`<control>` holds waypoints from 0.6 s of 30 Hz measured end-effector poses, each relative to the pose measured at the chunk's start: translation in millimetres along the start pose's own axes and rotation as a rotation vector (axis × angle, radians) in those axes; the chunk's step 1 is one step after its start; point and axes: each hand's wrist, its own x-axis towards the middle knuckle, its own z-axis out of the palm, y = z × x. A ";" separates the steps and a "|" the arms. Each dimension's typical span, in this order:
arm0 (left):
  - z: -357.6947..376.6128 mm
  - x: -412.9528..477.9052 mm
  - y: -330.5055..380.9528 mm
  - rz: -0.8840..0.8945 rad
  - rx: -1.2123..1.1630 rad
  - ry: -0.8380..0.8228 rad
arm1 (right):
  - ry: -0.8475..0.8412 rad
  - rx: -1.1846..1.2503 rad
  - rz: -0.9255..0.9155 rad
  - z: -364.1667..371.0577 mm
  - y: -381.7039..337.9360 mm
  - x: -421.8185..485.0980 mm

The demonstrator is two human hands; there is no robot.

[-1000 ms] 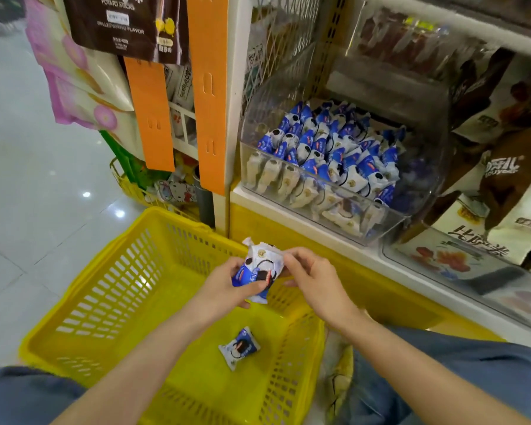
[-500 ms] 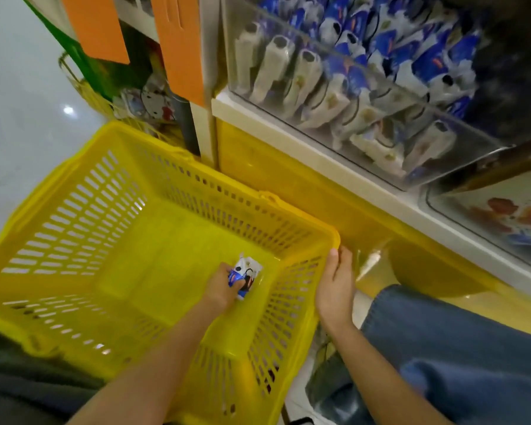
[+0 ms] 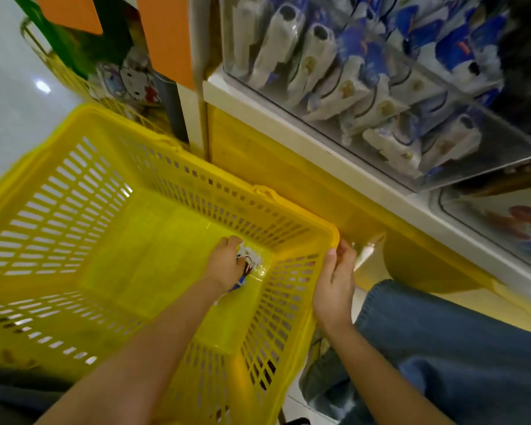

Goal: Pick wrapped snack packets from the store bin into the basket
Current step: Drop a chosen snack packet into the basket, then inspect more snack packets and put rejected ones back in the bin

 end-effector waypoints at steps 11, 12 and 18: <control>-84.5 -40.6 83.8 0.565 0.422 0.307 | -0.187 -0.344 -0.114 -29.8 -33.3 8.4; -92.1 -42.2 85.8 0.563 0.465 0.271 | -0.206 -0.428 -0.143 -37.1 -42.0 10.5; -162.8 -74.0 126.0 0.768 0.486 0.444 | -0.294 -0.512 -0.579 -89.7 -141.6 13.5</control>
